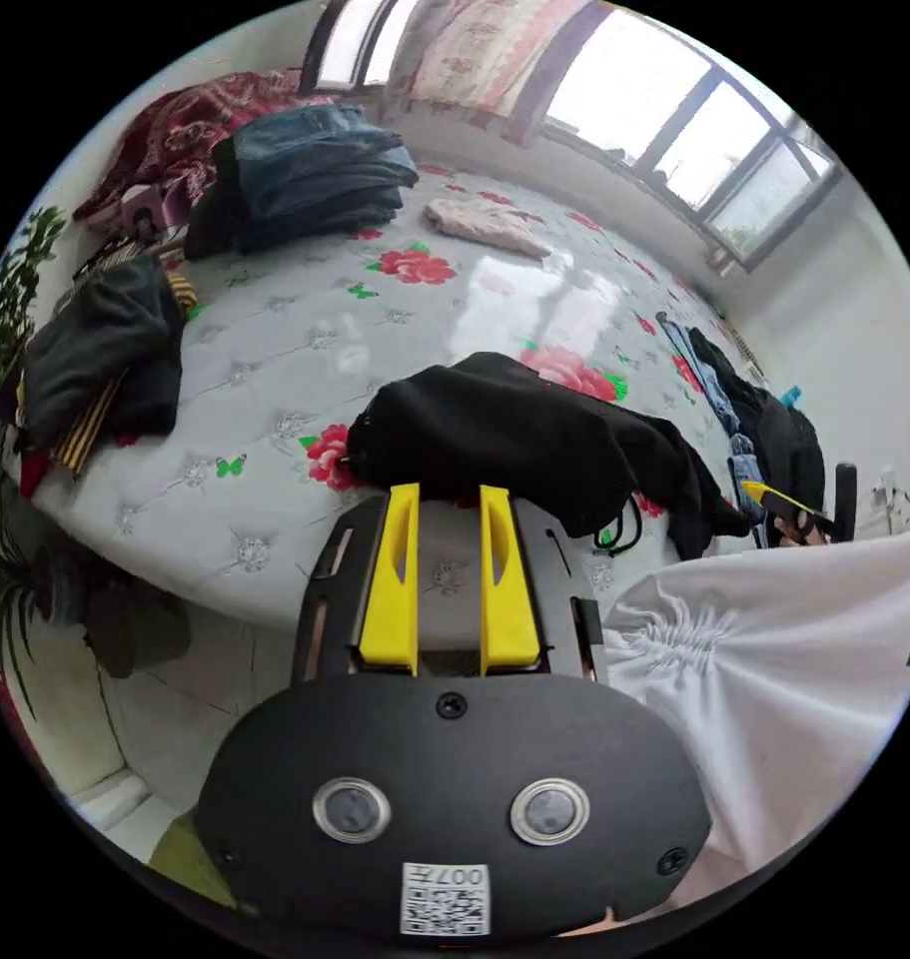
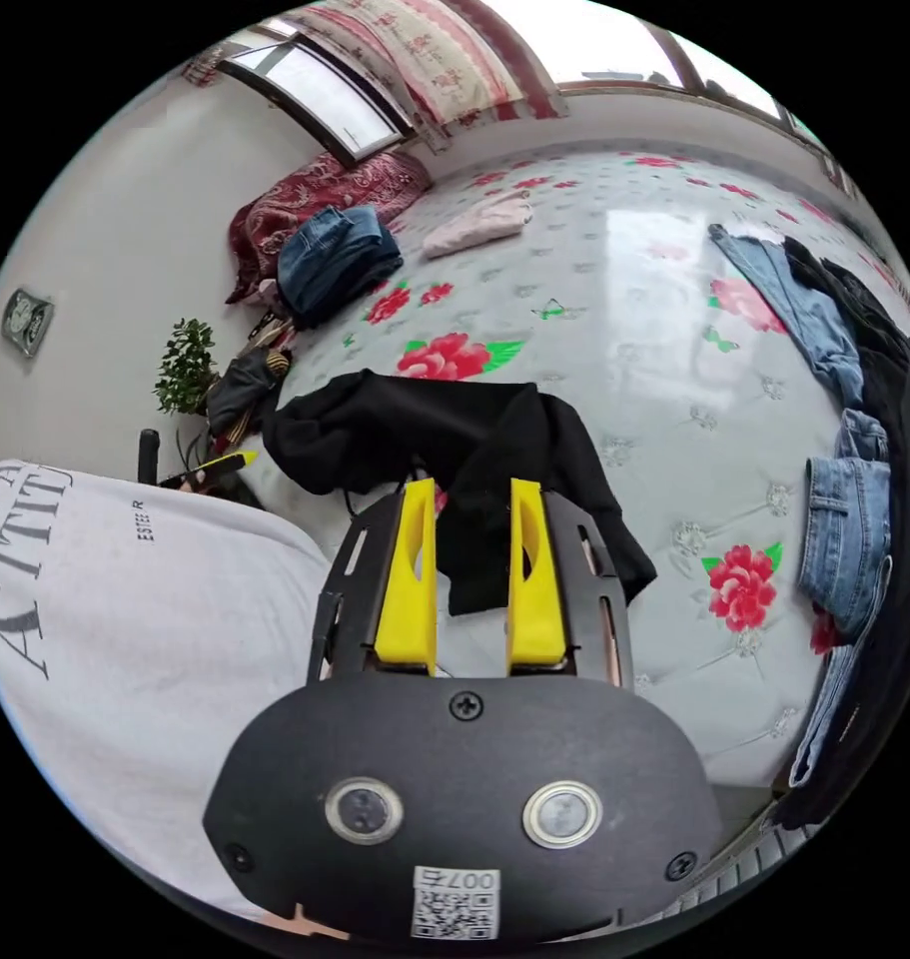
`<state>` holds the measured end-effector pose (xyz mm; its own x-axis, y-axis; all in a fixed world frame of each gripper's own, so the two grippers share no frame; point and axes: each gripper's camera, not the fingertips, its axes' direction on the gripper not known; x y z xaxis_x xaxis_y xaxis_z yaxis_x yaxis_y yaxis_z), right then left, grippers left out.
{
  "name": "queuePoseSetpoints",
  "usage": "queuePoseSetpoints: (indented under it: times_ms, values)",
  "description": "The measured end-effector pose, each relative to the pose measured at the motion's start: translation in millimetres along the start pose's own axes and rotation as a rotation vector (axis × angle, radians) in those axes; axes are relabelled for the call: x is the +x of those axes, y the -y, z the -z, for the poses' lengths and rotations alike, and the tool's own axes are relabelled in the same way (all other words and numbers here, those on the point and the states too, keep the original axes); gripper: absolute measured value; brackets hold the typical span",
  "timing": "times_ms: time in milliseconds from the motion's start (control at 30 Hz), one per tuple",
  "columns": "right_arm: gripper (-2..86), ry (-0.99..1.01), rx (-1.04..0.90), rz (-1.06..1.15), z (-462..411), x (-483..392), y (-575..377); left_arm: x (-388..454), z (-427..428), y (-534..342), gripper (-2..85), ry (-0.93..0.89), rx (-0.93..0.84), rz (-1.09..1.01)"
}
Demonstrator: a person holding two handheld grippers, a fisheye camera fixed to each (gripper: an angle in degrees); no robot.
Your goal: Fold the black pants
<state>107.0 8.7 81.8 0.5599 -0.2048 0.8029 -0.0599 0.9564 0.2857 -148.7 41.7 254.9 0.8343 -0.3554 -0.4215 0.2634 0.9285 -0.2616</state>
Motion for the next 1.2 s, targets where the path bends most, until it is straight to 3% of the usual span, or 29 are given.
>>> queuePoseSetpoints:
  times_ms: [100, 167, 233, 400, 500, 633, 767, 833, 900, 967, 1200]
  values:
    - [8.9, -0.012, -0.059, 0.077, -21.6, -15.7, -3.9, 47.9, -19.2, 11.1, 12.0, -0.013, -0.015, -0.218]
    - [9.4, -0.056, -0.152, 0.158, -58.6, -31.4, 0.4, 77.3, -60.1, 23.0, 11.5, 0.056, -0.116, -0.306]
    - [9.2, -0.119, -0.255, 0.175, -94.8, -31.1, 3.0, 80.7, -88.1, 34.7, 9.2, 0.117, -0.201, -0.296]
    - [6.2, -0.147, -0.261, 0.073, -79.2, -5.3, 26.5, 41.0, -53.9, 75.9, 2.9, -0.099, -0.198, -0.198]
    - [4.4, -0.021, 0.006, -0.014, 19.0, 19.9, 26.2, 8.0, 5.9, 85.2, 0.9, -0.244, -0.131, -0.198]
    - [1.4, 0.181, 0.5, -0.11, 196.8, 61.4, -14.3, -45.7, 95.4, 81.0, -0.7, -0.485, 0.061, -0.181]
    - [0.1, 0.239, 0.891, -0.064, 309.0, 65.8, -57.3, -87.5, 137.1, 83.0, -0.5, -0.546, 0.269, -0.087]
    - [0.0, 0.193, 0.974, -0.067, 325.1, 67.6, -63.6, -105.6, 124.3, 93.3, 0.3, -0.426, 0.267, 0.094]
    - [-0.1, 0.125, 0.939, -0.174, 317.0, 81.7, -55.7, -108.1, 96.1, 109.3, 2.2, -0.286, 0.184, 0.197]
    - [-0.2, 0.084, 0.783, -0.308, 281.4, 101.8, -37.7, -86.7, 65.5, 126.6, 5.9, -0.16, 0.078, 0.147]
    - [-0.2, -0.022, 0.532, -0.447, 204.5, 118.4, -46.3, -21.9, 22.3, 95.0, 8.6, -0.004, -0.183, -0.066]
